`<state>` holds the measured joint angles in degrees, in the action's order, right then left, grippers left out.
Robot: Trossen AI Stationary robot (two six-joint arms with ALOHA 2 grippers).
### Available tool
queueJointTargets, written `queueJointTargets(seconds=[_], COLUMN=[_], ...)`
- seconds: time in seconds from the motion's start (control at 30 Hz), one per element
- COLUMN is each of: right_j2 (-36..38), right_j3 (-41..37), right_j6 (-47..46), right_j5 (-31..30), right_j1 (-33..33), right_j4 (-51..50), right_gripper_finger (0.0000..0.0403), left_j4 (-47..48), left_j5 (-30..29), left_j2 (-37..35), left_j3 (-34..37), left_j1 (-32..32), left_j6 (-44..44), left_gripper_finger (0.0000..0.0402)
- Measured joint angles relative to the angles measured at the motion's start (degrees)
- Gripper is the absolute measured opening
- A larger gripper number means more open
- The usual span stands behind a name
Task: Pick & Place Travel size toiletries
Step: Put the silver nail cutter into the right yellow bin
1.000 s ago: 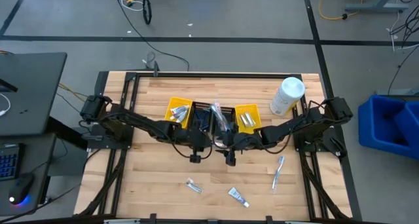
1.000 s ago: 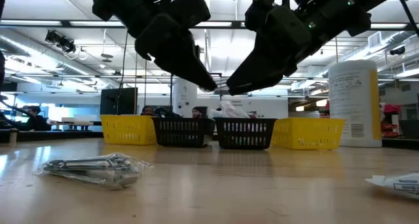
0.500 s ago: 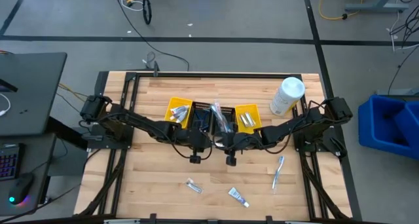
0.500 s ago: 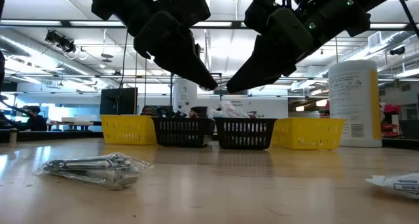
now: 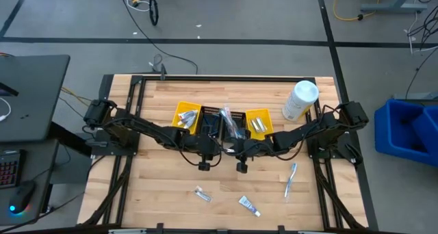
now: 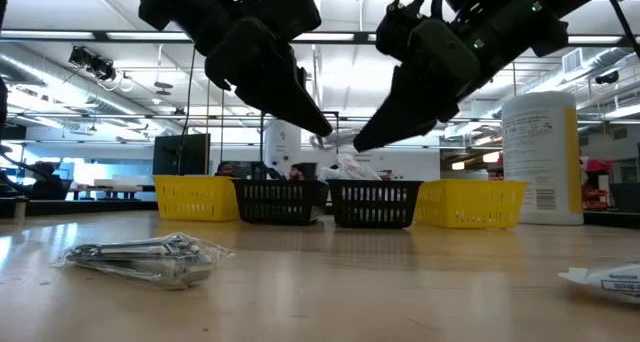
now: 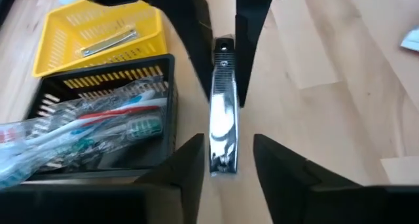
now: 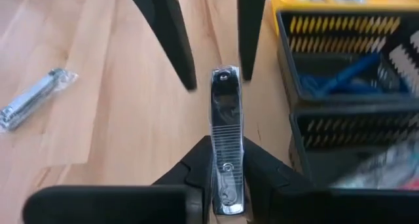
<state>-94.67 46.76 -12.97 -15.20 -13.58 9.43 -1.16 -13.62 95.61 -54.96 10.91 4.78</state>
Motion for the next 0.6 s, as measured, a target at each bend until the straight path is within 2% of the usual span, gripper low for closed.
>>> queueJointTargets(seconds=[0.2,0.4,0.5,0.6], right_j2=[1.41,9.77,15.03,18.94], right_j3=[0.0,0.0,0.0,0.0], right_j6=[-5.55,-9.49,-12.06,-17.8], right_j5=[-0.02,-2.64,-7.25,-14.99], right_j1=[-0.02,-0.44,-1.08,-1.1], right_j4=[-6.2,-18.47,-26.74,-35.94], right_gripper_finger=[0.0054,0.0058,0.0057,0.0059], left_j4=[0.28,0.43,0.48,0.63], left_j5=[-2.26,-2.02,-2.11,-2.13], left_j2=[0.0,0.0,0.0,0.0], left_j3=[0.0,0.0,0.0,0.0], left_j1=[-0.04,-0.02,-0.04,-0.04], left_j6=[-0.01,-0.01,0.13,0.15], left_gripper_finger=[0.0174,0.0182,0.018,0.0176])
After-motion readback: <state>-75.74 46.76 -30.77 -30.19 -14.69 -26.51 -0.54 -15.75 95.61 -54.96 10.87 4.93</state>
